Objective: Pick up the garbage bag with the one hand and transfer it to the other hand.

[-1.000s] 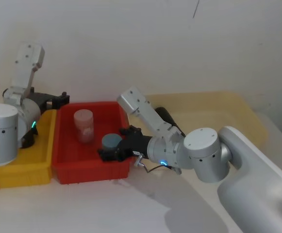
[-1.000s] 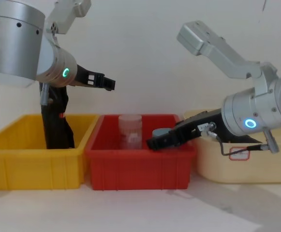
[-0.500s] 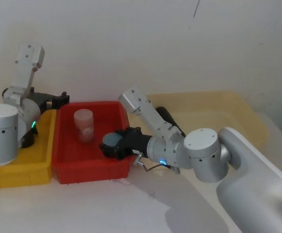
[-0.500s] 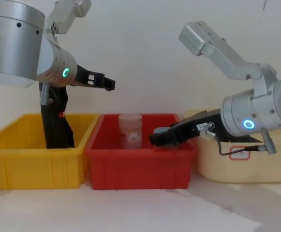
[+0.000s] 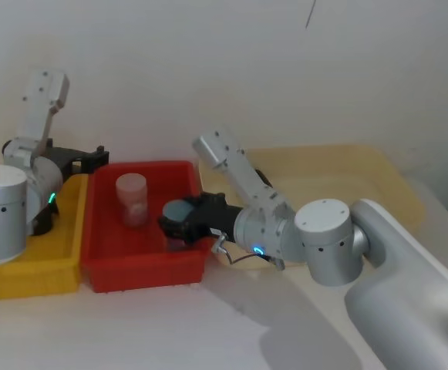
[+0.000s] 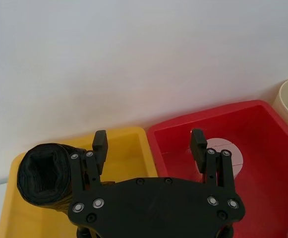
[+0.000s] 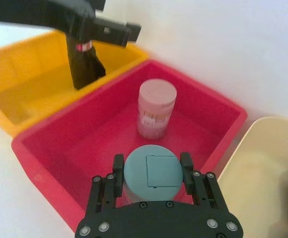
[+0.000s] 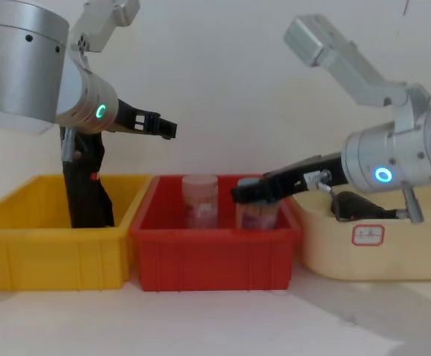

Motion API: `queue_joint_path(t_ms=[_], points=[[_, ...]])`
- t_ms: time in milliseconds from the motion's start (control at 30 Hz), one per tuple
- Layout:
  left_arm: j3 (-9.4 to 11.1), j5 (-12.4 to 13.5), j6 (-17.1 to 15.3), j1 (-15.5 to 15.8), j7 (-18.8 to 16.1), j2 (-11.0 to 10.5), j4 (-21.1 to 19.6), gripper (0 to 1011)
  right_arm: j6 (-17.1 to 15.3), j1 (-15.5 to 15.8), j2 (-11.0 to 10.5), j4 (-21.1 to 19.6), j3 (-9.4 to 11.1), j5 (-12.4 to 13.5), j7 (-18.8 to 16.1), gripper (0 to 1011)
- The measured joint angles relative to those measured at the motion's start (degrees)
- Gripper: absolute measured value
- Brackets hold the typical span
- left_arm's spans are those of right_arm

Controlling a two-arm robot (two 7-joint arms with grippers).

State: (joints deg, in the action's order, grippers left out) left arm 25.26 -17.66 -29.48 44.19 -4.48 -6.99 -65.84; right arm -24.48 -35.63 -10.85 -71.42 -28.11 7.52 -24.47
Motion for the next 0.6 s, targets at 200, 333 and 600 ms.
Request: queue_joint_path(t_ms=[200,333,600], points=[[0.00,0.00,0.00,0.00,0.00,0.00,0.00,1002,-0.76,0.15,0.13,-2.53,1.74,1.57,0.59,665],[0.00,0.00,0.00,0.00,0.00,0.00,0.00,1001,-1.34,0.17,0.26,-4.45,3.30,2.85,0.95,665],[0.00,0.00,0.00,0.00,0.00,0.00,0.00,1001,-2.42,0.25,0.44,-8.22,7.30,6.23,1.70,665]])
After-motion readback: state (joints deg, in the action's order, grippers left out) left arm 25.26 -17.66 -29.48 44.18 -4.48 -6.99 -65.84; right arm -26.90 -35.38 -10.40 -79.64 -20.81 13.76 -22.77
